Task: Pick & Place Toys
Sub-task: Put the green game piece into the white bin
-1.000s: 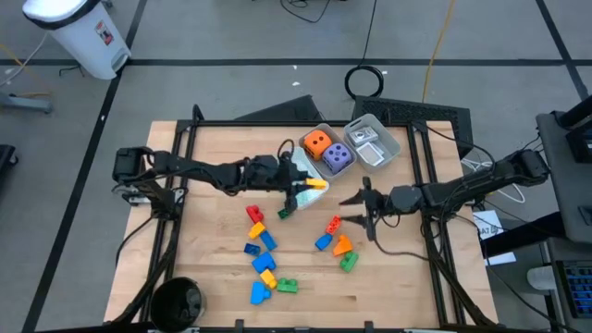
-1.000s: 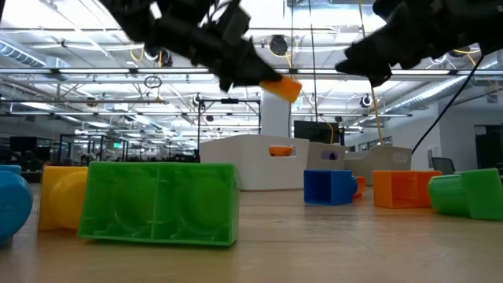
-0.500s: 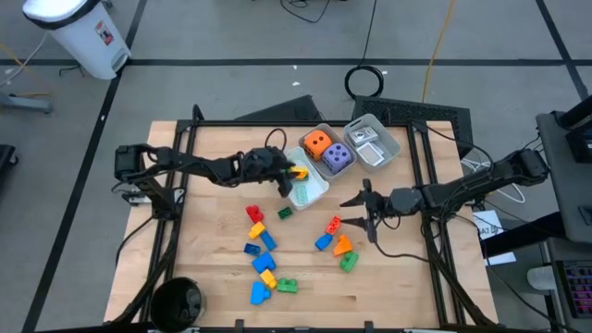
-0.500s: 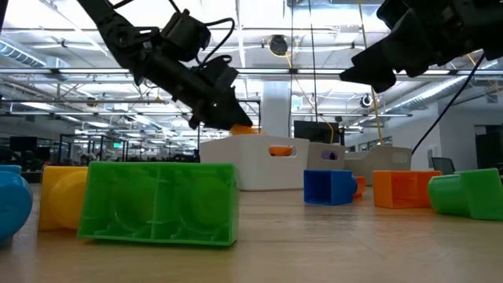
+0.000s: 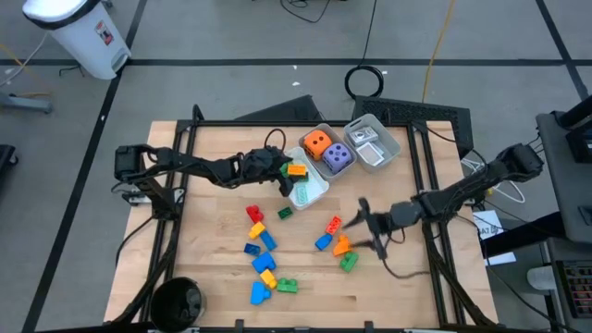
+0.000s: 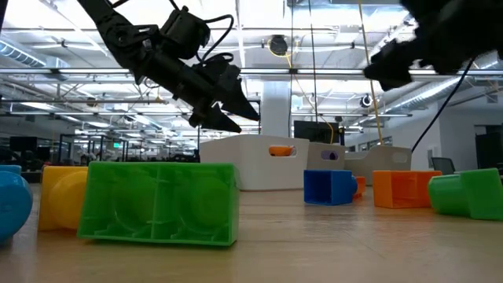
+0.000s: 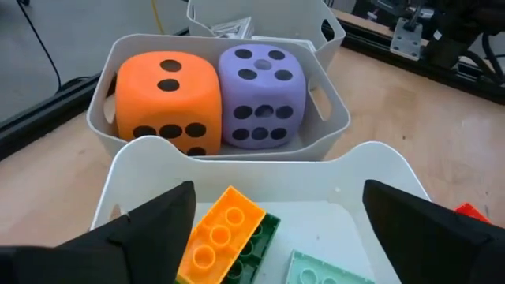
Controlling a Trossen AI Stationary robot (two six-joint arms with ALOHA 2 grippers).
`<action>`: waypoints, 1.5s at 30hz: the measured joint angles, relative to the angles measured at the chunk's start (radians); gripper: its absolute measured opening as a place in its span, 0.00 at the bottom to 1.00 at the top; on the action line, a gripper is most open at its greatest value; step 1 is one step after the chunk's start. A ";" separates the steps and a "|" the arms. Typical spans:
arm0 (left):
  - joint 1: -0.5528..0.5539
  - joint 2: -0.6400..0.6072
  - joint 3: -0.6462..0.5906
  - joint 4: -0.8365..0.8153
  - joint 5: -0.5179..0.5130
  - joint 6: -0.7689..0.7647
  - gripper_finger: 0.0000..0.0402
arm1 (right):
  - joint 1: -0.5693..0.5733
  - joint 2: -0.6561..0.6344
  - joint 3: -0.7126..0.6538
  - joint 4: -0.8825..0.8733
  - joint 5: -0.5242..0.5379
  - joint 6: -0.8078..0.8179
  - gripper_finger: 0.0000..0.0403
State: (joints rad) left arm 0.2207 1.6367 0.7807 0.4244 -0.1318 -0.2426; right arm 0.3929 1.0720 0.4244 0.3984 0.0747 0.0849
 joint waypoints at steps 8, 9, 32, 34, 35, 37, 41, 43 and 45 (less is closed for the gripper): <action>0.000 0.000 0.000 0.000 0.000 -0.003 0.85 | 0.201 0.192 0.000 0.000 0.136 0.047 0.61; 0.000 0.000 0.000 0.000 0.000 -0.003 0.85 | 0.209 0.217 0.000 0.000 0.144 0.057 0.61; 0.000 0.000 0.000 -0.001 0.000 -0.022 0.85 | 0.203 0.408 -0.002 0.022 0.181 0.142 0.48; 0.000 0.000 0.000 0.000 0.000 -0.022 0.85 | 0.205 0.406 -0.001 0.037 0.180 0.141 0.48; 0.000 0.000 0.000 0.000 0.000 -0.022 0.85 | 0.205 0.406 0.000 0.037 0.177 0.141 0.48; 0.000 0.000 0.000 -0.001 0.000 -0.022 0.85 | 0.207 0.407 -0.001 0.033 0.137 0.142 0.48; 0.000 0.000 0.000 0.000 0.000 -0.022 0.85 | 0.208 0.406 -0.001 0.062 0.078 0.143 0.48; 0.000 0.000 0.000 0.000 0.000 -0.022 0.85 | 0.208 0.406 -0.001 0.072 0.078 0.156 0.48; 0.000 0.000 0.000 0.000 0.000 -0.023 0.85 | 0.207 0.406 -0.001 0.085 0.077 0.205 0.48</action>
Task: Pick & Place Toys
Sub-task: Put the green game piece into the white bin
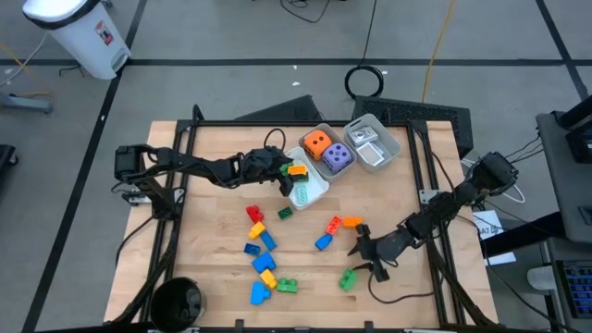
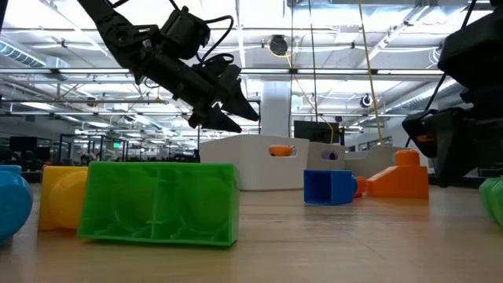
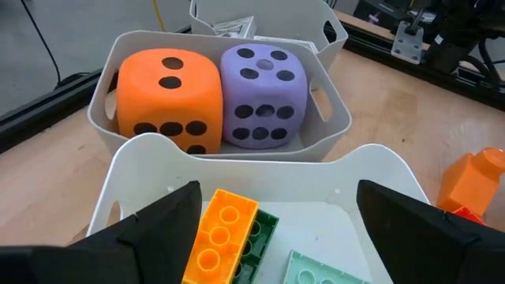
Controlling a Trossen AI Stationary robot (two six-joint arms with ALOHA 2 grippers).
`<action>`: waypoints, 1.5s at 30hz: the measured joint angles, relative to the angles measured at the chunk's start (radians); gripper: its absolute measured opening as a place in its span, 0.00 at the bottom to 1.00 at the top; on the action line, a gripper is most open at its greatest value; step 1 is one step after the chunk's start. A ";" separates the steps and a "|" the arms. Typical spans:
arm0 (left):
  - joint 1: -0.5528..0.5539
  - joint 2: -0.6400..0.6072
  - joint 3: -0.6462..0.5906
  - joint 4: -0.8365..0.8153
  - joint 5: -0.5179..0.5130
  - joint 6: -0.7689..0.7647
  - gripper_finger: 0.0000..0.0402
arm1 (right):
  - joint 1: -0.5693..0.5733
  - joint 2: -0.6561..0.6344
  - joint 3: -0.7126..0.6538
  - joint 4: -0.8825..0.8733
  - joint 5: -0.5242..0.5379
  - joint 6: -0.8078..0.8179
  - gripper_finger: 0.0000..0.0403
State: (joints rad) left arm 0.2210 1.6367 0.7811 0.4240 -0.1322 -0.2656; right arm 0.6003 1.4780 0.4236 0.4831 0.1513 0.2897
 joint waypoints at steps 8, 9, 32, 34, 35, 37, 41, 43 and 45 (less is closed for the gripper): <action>0.000 0.000 0.000 0.000 0.000 -0.001 0.85 | 0.034 0.000 0.000 -0.011 -0.131 0.074 0.49; 0.000 0.000 0.000 0.000 0.000 -0.001 0.85 | 0.042 0.000 0.000 -0.016 -0.130 0.076 0.49; 0.000 0.000 0.000 0.000 0.001 -0.006 0.85 | 0.167 0.144 0.002 0.230 0.079 0.238 0.69; 0.000 0.000 0.000 0.000 0.001 -0.006 0.85 | 0.163 0.173 0.002 0.249 0.055 0.210 0.72; 0.000 0.000 0.000 0.000 0.000 -0.006 0.85 | 0.160 0.185 0.002 0.252 0.053 0.193 0.72; 0.000 0.000 0.000 0.000 0.001 -0.006 0.85 | 0.151 0.201 0.002 0.262 0.052 0.172 0.72; 0.000 0.000 0.000 0.000 0.001 -0.008 0.85 | 0.134 0.206 0.002 0.281 0.044 0.095 0.67; 0.000 0.000 0.000 0.000 0.001 -0.007 0.85 | 0.126 0.206 0.002 0.294 0.029 0.064 0.62; 0.000 0.000 0.000 0.000 0.001 -0.008 0.85 | 0.121 0.205 0.002 0.289 0.027 0.061 0.55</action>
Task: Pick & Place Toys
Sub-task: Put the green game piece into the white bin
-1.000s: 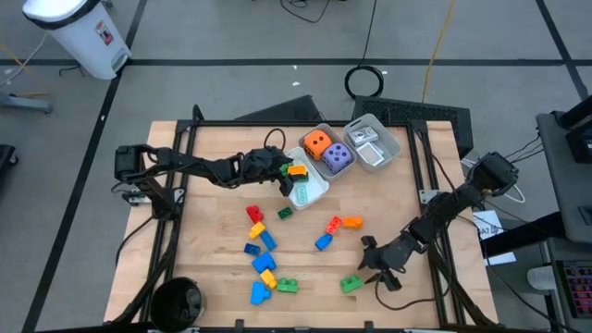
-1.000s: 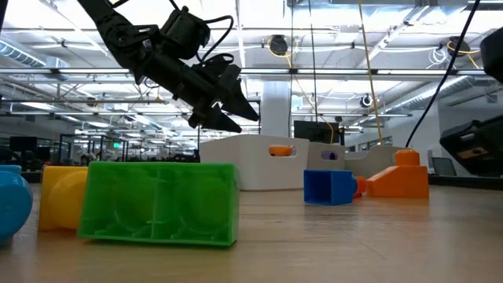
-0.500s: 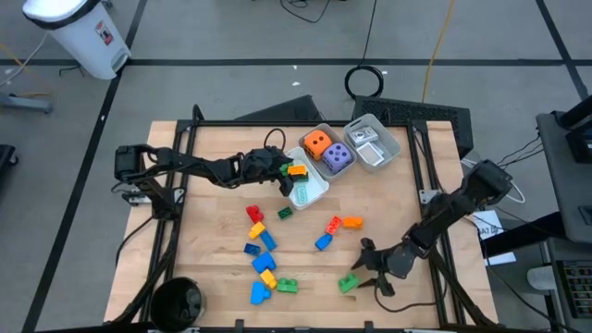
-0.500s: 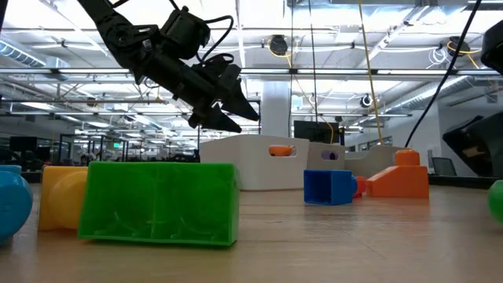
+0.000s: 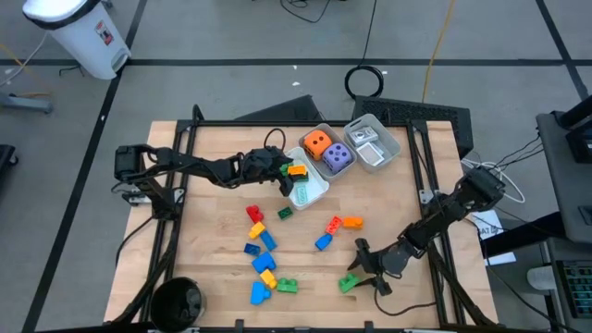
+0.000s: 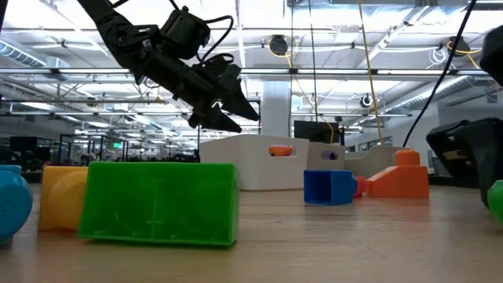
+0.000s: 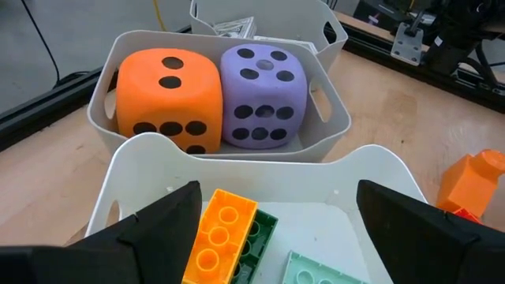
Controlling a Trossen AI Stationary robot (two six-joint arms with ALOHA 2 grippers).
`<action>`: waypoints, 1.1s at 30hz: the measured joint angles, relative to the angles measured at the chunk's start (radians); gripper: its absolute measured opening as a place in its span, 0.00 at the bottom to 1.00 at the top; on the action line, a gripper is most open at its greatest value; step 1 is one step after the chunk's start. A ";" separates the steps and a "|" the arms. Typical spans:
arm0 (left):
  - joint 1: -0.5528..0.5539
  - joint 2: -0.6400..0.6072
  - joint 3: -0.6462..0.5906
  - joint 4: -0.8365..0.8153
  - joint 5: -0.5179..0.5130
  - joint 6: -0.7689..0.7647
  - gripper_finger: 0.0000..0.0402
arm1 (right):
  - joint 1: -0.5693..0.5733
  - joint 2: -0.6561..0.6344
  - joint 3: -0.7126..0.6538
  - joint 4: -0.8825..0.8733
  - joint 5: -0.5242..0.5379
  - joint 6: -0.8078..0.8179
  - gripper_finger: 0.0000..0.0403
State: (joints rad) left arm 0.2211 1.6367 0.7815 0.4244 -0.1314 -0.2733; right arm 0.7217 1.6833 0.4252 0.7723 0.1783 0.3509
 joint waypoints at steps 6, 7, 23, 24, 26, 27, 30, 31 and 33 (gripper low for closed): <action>0.000 0.000 0.000 0.000 0.000 0.000 0.85 | -0.022 0.000 0.000 -0.004 -0.026 -0.031 0.30; 0.000 0.000 0.000 0.000 0.000 0.000 0.85 | -0.026 0.000 0.000 -0.004 -0.026 -0.031 0.25; 0.000 0.000 0.000 0.000 0.000 0.000 0.85 | -0.075 -0.212 -0.001 -0.050 -0.024 -0.147 0.02; 0.000 0.000 0.000 0.000 0.000 0.000 0.85 | -0.074 -0.229 -0.001 -0.046 -0.026 -0.129 0.03; 0.000 0.000 0.000 0.000 0.000 0.000 0.85 | -0.060 -0.260 -0.001 -0.041 -0.028 -0.067 0.05; 0.000 0.000 0.000 0.000 0.000 0.000 0.85 | -0.053 -0.268 -0.001 -0.034 -0.036 -0.039 0.07; 0.000 0.000 0.000 0.000 0.000 0.000 0.85 | -0.025 -0.265 -0.001 0.010 -0.053 0.007 0.15; 0.000 0.000 0.000 0.000 0.000 0.000 0.85 | -0.015 -0.257 -0.001 0.023 -0.053 0.028 0.19; 0.000 0.000 0.000 0.000 0.000 0.000 0.85 | 0.009 -0.235 0.000 0.006 -0.085 0.074 0.26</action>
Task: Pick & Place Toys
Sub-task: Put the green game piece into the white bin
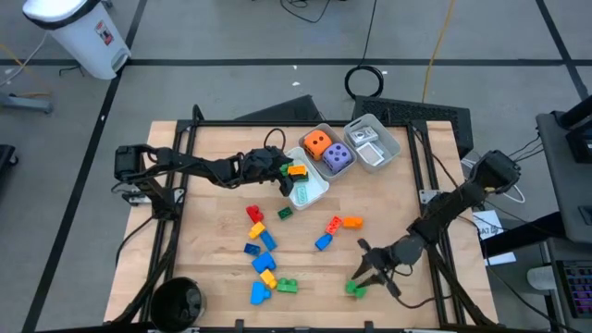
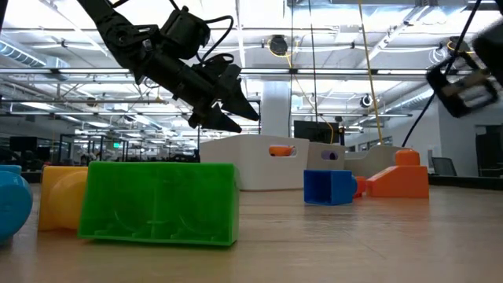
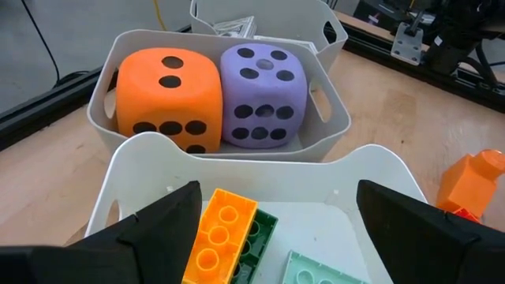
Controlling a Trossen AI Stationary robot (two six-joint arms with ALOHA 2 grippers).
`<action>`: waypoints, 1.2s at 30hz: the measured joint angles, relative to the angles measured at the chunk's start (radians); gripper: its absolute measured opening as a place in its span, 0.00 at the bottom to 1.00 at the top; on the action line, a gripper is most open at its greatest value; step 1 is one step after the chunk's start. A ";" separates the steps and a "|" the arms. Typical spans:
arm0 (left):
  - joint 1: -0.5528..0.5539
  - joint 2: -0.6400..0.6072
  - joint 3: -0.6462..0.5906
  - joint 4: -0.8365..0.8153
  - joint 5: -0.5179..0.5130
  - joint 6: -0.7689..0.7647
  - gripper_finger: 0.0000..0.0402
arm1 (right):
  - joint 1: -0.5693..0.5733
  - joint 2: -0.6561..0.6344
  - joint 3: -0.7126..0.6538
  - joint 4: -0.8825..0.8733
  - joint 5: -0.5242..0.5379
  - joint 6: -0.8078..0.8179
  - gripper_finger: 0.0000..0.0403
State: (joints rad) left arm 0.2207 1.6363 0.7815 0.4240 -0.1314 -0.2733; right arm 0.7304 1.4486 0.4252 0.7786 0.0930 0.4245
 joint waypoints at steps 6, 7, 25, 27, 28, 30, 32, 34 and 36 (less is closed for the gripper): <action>-0.001 0.000 0.000 0.000 0.000 0.000 0.85 | 0.080 0.106 -0.001 -0.011 -0.128 0.162 0.29; 0.000 0.000 0.000 0.000 0.000 0.000 0.85 | 0.082 0.119 -0.001 -0.010 -0.123 0.180 0.27; -0.001 0.000 0.000 0.008 0.000 -0.006 0.85 | -0.156 0.150 -0.001 -0.106 0.034 -0.085 0.10; -0.001 0.000 0.000 0.008 0.000 -0.005 0.85 | -0.161 0.150 -0.001 -0.088 -0.016 -0.058 0.15; -0.001 0.000 0.000 0.008 0.000 -0.005 0.85 | -0.162 0.150 -0.001 -0.079 -0.032 -0.040 0.19; -0.001 0.000 0.000 0.008 0.001 -0.005 0.85 | -0.160 0.151 -0.001 -0.043 -0.040 -0.015 0.29; -0.001 0.000 0.000 0.008 0.001 -0.005 0.85 | -0.159 0.150 0.000 -0.016 -0.013 -0.027 0.40; -0.001 0.000 0.000 0.008 0.001 -0.004 0.85 | -0.159 0.151 -0.001 0.000 0.032 -0.070 0.51; -0.001 0.000 0.000 0.016 0.001 -0.003 0.85 | -0.161 0.150 0.002 0.025 0.038 -0.130 0.61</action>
State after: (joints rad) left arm 0.2199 1.6363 0.7815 0.4401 -0.1303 -0.2764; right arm 0.5698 1.5991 0.4274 0.8037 0.1307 0.2945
